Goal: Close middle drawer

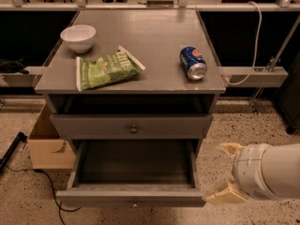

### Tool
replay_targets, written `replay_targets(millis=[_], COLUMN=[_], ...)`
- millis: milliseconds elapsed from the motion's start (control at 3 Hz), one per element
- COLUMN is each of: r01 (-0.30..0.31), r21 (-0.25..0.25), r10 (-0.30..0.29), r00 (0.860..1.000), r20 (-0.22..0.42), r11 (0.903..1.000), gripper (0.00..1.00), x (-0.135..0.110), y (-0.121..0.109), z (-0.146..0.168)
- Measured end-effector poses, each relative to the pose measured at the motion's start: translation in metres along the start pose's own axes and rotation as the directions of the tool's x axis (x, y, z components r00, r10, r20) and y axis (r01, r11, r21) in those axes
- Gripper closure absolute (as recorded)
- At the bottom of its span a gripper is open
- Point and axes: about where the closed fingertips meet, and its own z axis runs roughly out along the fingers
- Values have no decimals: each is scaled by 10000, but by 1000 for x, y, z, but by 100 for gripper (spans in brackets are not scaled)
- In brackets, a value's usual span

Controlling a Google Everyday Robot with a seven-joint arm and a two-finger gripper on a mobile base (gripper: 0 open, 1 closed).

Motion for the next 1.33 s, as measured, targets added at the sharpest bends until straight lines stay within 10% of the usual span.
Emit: replay_targets(millis=[1000, 1333], r01=[-251, -868], r21=[-114, -658], r10=[254, 919], r00=[9994, 9925], r20=[249, 800], r11=[9996, 9940], gripper=[100, 100], x=[0, 3], y=[6, 28], z=[6, 29])
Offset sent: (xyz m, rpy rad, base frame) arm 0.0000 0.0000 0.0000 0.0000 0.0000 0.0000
